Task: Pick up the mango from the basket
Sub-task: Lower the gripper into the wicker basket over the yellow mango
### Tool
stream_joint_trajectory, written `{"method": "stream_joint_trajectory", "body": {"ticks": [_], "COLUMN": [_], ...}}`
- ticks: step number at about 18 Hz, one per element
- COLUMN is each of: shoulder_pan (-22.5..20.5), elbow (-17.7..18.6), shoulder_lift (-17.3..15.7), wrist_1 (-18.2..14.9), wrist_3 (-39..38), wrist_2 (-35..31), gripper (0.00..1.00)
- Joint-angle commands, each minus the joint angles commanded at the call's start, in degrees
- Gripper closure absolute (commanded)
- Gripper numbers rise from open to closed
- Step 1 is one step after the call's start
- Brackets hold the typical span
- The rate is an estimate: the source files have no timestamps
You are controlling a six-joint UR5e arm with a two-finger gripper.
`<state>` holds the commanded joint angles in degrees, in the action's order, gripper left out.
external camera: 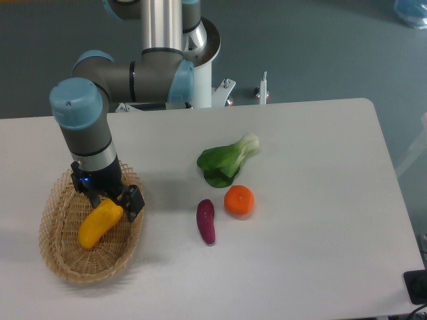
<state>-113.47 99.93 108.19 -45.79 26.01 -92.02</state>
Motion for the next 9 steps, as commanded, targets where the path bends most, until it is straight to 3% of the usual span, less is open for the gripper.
{"method": "stream_joint_trajectory", "body": {"ticks": [9], "shoulder_pan": [0.09], "elbow": [0.97], "shoulder_lift": [-1.49], "wrist_1": [-0.09], "wrist_3": [-1.49], "wrist_2": [-0.53], "gripper": [0.0]}}
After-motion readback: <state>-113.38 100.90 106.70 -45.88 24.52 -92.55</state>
